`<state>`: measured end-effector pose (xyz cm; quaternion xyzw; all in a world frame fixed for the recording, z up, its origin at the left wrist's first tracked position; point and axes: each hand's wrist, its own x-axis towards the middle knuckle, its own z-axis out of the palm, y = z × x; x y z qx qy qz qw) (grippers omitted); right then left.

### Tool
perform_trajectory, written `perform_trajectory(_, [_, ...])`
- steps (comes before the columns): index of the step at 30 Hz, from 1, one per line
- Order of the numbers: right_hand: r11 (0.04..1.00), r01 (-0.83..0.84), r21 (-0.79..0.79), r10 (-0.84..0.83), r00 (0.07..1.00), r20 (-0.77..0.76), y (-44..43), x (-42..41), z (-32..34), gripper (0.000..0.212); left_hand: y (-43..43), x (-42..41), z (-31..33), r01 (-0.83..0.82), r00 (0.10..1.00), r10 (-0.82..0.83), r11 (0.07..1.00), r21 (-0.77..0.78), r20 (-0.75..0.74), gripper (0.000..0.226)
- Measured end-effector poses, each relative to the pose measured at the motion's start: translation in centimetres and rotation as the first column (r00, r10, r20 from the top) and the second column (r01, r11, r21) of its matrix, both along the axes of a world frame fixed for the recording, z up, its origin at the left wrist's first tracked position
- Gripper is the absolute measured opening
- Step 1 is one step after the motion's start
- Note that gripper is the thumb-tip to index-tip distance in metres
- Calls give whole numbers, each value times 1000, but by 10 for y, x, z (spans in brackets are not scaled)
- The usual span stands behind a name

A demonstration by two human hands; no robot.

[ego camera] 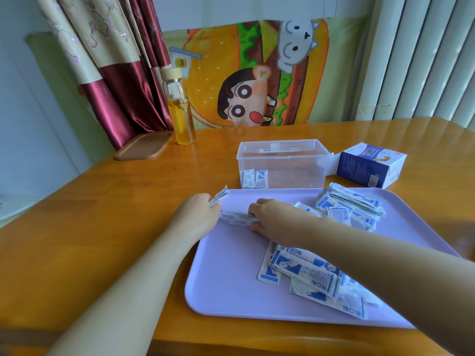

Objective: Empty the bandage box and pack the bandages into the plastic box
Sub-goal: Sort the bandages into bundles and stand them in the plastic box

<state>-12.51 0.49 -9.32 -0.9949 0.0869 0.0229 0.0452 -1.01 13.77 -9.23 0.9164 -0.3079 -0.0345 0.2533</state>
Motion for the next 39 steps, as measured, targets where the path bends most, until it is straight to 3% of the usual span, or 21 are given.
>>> perform_trajectory(9, [1000,9,28,-10,1000,13,1,1,3,31,-4,-1,-1,15,1000,-16,999,-40,-15,28])
perform_trajectory(14, [999,16,39,-17,1000,26,-2,1,1,29,2,1,2,128,981,-139,987,-92,-131,35])
perform_trajectory(18, [999,27,39,-29,999,34,-2,3,0,26,9,5,5,248,935,-267,962,-111,-232,14])
perform_trajectory(25, [992,30,119,-52,981,187,-8,5,6,20,10,8,8,286,937,-315,941,-183,-150,6])
perform_trajectory(29, [976,24,215,-94,942,323,-17,7,25,15,-2,-1,20,227,958,-279,875,-428,-60,16])
perform_trajectory(32, [970,0,243,-106,899,425,-29,6,45,11,-16,-5,38,244,968,-235,807,-537,87,21])
perform_trajectory(39, [984,-19,177,-84,826,558,-49,0,100,19,-54,0,85,520,811,-332,786,-333,482,13])
